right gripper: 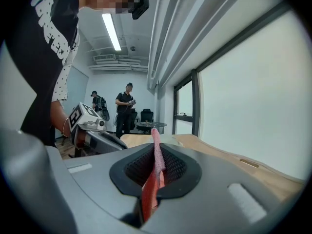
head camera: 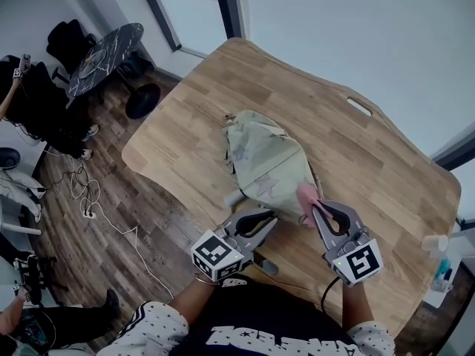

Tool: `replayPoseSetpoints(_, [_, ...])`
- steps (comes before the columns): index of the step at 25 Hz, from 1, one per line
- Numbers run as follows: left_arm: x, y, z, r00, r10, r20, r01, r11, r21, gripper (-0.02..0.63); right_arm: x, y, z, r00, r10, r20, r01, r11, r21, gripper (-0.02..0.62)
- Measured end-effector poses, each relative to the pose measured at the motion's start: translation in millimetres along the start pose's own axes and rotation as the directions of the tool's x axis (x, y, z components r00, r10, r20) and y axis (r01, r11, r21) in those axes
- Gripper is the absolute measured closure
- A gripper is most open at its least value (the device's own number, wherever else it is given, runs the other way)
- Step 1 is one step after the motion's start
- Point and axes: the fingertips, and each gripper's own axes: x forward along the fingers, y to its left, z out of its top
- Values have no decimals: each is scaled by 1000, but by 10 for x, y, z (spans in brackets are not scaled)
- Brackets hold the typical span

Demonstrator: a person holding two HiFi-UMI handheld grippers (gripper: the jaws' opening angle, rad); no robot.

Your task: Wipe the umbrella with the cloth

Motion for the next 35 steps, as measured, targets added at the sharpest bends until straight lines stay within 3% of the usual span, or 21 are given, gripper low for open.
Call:
replayPoseSetpoints(3, [-135,367,176,994,101,30,-102,994,26,561,-13,-39,146,999,-36,37,36,999,10,569])
replayPoseSetpoints(7, [-284,946,438,968,241,72,-245,968,59,557,84,-101,337,992,-99,74,98,995,15,569])
replayPoseSetpoints(12, [-306,1442,580,960,275,55,-278,959,48,538,360,-135,522,985,-145,91,145,989,13,569])
replayPoseSetpoints(21, [-197,1944,563,976,218,9,-218,976,15,529,1004,-325,766,959,-266,95,269,963,-15,569])
replayPoseSetpoints(26, [-78,2076,487,988,147,-43,-148,989,-13,528,1285,-488,814,932,-361,37,363,925,-114,569])
replayPoseSetpoints(35, [69,2195,434,994,29,-103,-32,999,-33,561,1908,-351,452,949,-308,-59,297,943,-153,571])
